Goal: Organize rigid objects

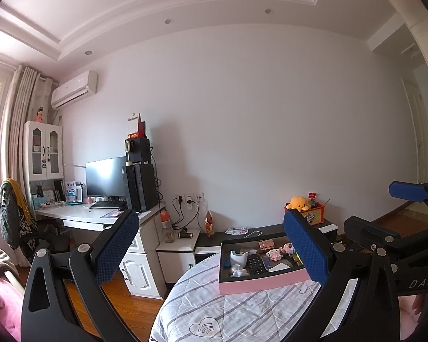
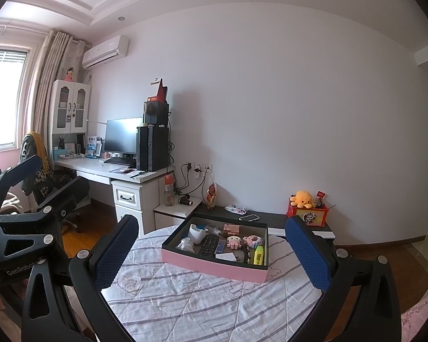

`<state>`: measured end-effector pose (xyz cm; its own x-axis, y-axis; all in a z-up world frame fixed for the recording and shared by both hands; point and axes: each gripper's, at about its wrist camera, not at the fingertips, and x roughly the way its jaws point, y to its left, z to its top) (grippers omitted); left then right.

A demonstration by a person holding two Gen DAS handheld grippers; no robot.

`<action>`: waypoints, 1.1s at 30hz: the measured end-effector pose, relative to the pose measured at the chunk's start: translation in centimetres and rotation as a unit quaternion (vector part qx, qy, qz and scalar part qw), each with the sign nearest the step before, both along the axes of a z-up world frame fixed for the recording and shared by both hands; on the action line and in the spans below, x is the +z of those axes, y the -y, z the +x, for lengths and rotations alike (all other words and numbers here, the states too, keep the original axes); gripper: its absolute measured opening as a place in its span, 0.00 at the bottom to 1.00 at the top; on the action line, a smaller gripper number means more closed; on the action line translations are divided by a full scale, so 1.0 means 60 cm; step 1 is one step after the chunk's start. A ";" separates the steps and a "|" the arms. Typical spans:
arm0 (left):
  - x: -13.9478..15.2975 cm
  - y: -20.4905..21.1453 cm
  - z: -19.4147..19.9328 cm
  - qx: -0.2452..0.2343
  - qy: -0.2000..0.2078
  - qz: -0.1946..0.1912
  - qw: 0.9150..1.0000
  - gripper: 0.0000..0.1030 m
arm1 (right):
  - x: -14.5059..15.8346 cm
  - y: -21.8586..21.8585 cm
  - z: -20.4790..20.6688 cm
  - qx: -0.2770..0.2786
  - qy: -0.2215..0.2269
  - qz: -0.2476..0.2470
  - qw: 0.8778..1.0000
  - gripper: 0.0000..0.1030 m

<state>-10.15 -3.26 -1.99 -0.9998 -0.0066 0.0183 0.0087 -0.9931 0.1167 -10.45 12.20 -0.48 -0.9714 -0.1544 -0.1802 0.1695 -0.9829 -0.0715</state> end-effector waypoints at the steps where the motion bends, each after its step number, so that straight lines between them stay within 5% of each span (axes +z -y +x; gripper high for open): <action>1: 0.001 0.000 -0.001 0.001 0.000 -0.002 1.000 1.00 | 0.000 0.000 0.000 -0.001 0.000 0.000 1.000 1.00; 33: -0.005 0.012 -0.023 -0.033 0.009 0.031 0.999 1.00 | -0.003 -0.006 -0.020 0.006 0.013 -0.017 1.000 1.00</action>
